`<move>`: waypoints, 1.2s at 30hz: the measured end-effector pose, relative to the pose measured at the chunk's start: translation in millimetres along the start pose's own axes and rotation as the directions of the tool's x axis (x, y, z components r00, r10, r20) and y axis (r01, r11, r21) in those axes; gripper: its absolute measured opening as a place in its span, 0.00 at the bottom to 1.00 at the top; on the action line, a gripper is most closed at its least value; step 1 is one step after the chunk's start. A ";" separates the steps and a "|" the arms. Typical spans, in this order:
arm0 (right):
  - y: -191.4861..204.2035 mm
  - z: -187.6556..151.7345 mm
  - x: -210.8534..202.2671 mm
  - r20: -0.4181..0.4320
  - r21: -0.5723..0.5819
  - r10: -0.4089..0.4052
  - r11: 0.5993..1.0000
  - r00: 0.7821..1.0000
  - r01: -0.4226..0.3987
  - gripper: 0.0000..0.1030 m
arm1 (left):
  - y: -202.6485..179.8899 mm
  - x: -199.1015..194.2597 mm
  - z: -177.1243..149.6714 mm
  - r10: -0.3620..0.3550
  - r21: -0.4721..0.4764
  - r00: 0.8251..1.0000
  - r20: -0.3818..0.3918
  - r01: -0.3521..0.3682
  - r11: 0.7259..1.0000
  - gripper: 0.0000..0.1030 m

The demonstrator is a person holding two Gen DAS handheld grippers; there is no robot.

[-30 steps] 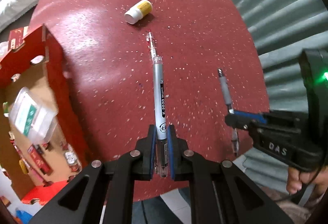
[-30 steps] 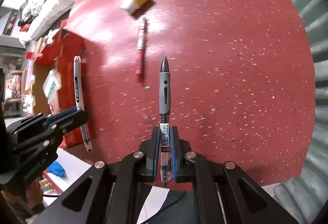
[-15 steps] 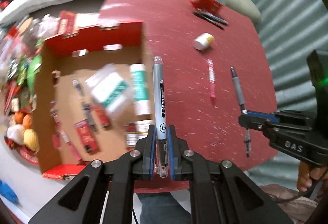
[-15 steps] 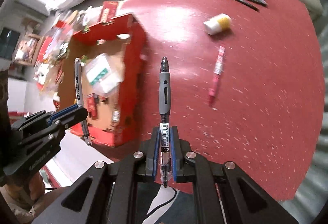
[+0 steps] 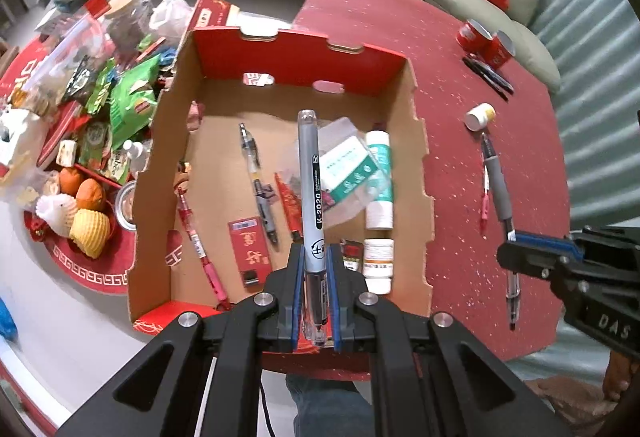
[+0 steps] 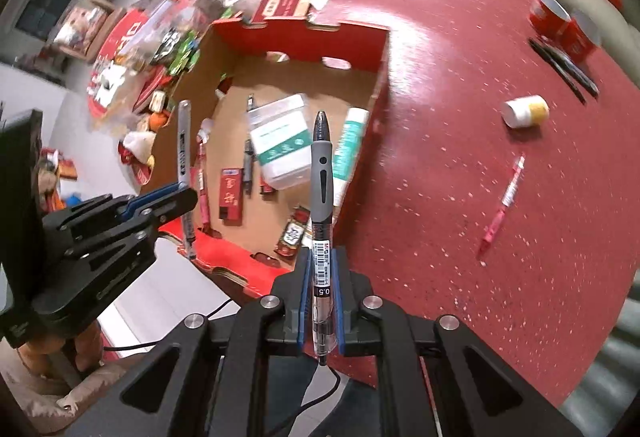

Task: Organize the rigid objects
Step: 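Carry the silver marker and grey pen over the cardboard box with both tools, then open left tool to drop the marker while right tool releases the grey pen into the box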

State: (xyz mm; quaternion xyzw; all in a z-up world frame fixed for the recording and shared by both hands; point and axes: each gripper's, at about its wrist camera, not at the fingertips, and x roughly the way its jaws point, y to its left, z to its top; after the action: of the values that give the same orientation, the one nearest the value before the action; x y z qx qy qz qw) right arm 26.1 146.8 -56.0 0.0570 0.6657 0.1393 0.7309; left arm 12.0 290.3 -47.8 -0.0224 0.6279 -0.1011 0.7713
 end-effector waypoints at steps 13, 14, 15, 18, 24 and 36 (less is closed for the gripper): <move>31.9 11.0 12.7 -0.041 -0.089 -0.018 0.996 0.999 0.015 0.11 | 18.8 7.0 1.5 0.038 -0.017 0.999 -0.008 -0.038 0.999 0.11; 32.6 11.2 13.3 -0.043 -0.090 -0.019 0.996 0.999 0.015 0.11 | 19.6 7.6 1.5 0.040 -0.017 0.999 -0.009 -0.041 0.999 0.11; 33.1 11.3 14.1 -0.045 -0.090 -0.019 0.996 0.999 0.015 0.11 | 20.5 8.3 1.6 0.043 -0.017 0.999 -0.011 -0.043 0.999 0.11; 34.4 12.2 15.7 -0.050 -0.090 -0.020 0.996 0.999 0.016 0.11 | 22.7 10.1 1.7 0.043 -0.018 0.999 -0.015 -0.043 0.999 0.11; 36.4 14.1 19.7 -0.060 -0.089 -0.019 0.996 0.998 0.013 0.11 | 26.1 13.2 2.4 0.048 -0.015 0.999 -0.024 -0.049 0.999 0.11; 44.1 17.1 25.7 -0.062 -0.084 -0.010 0.996 0.998 0.005 0.11 | 32.8 15.5 5.1 0.061 0.003 0.998 -0.033 -0.061 0.998 0.11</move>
State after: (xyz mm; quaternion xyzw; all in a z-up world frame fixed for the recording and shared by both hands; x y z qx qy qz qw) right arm 39.3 197.9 -66.9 0.0194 0.6818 0.1660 0.7122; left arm 24.1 319.0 -67.0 -0.0008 0.6409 -0.0786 0.7636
